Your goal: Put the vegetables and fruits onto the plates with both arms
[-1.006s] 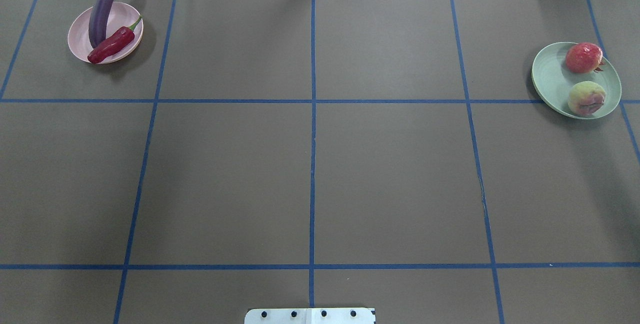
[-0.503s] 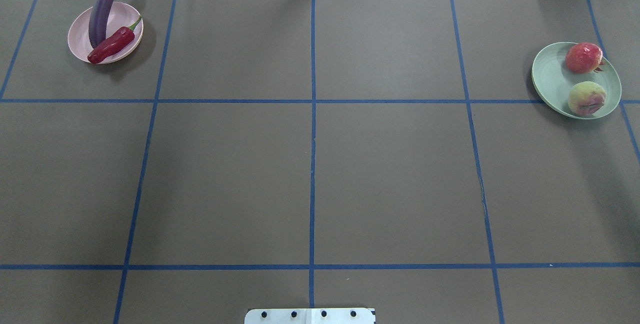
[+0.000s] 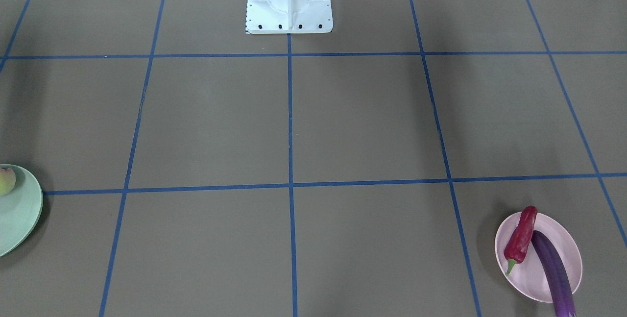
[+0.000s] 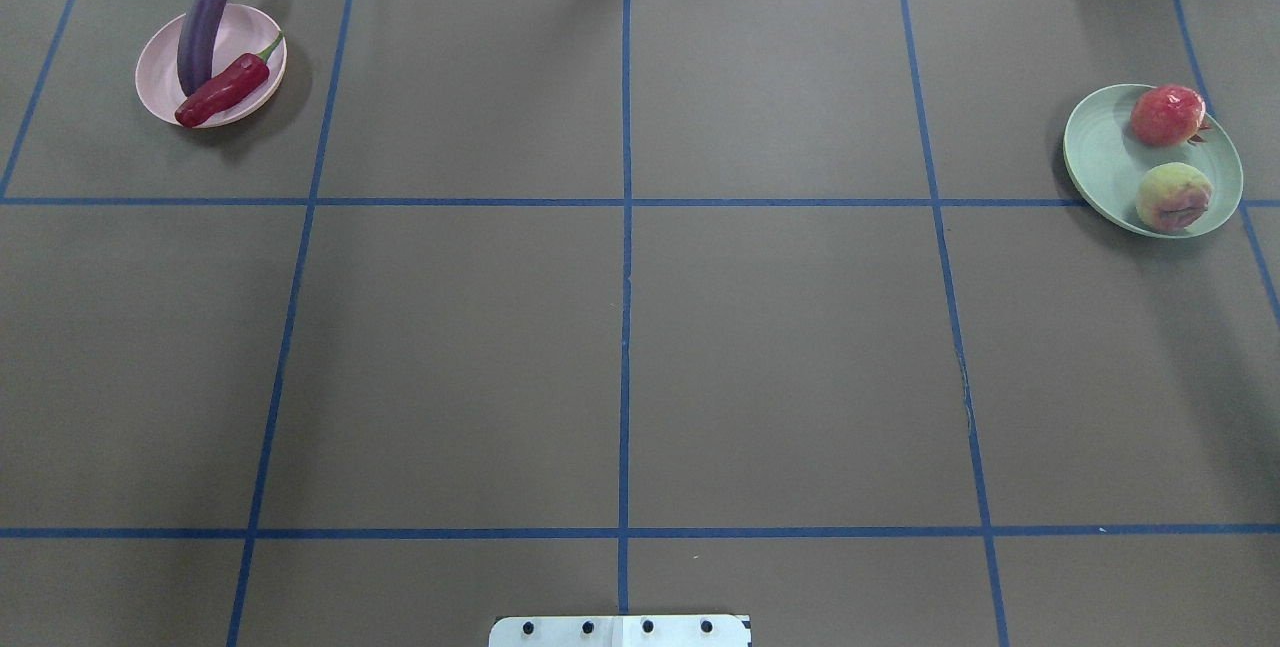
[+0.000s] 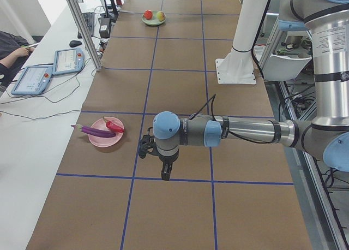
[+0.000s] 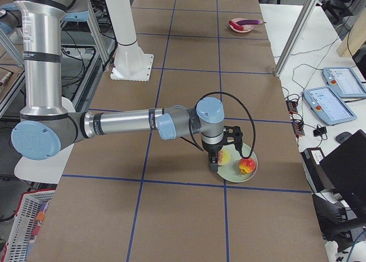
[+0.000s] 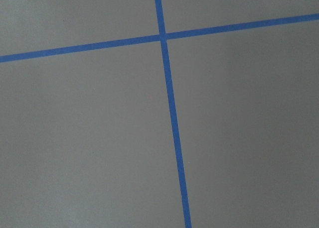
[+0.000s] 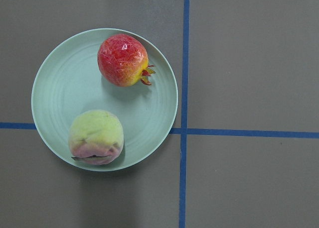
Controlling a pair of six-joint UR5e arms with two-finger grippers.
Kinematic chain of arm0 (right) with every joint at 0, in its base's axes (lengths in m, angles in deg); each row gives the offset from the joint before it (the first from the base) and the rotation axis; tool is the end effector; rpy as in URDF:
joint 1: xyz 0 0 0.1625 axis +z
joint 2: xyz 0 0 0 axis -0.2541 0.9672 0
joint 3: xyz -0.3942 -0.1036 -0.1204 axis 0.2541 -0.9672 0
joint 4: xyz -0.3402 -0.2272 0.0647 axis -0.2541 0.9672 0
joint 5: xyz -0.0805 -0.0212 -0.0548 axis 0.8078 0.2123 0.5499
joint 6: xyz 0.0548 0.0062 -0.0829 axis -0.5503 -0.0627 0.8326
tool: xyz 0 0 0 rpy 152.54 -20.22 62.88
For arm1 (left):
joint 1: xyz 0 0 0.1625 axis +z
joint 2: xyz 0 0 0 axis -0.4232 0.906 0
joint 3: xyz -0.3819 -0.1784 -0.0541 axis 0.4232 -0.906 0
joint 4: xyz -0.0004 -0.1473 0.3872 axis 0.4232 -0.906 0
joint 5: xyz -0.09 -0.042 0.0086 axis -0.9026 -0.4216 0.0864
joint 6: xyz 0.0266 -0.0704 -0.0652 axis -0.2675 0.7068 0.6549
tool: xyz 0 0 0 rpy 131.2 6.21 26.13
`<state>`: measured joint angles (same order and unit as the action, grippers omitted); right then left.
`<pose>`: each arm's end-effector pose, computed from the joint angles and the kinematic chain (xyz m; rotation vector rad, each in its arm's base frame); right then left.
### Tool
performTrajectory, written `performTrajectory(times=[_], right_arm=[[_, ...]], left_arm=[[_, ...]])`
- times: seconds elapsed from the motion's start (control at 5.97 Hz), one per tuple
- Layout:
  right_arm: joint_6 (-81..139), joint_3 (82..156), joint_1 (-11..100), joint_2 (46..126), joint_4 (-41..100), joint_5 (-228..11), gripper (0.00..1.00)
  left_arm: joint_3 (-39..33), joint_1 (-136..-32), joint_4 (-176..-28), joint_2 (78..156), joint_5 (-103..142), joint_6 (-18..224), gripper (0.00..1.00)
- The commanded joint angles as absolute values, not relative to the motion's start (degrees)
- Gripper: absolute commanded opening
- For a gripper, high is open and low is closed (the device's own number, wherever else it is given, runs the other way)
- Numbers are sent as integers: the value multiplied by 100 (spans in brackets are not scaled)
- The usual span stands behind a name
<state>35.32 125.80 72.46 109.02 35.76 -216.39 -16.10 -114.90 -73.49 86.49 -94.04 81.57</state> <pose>0.0442 -0.4880 0.5854 0.1585 -0.7329 0.0324 -0.0617 -0.4129 0.6251 0.0626 0.7858 0.1214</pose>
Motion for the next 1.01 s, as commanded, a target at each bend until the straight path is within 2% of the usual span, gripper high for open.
performTrajectory(times=[0.0,0.84], right_arm=[[3528,12580,7150,10926,3565,-21580,100],[3572,12545,7009,10935,3565,-21562,100]], left_arm=[[-1586,-11495,-7355,8598,-9390,8157,100],[-1639,-11486,-7373,8589,-9390,8157,100]])
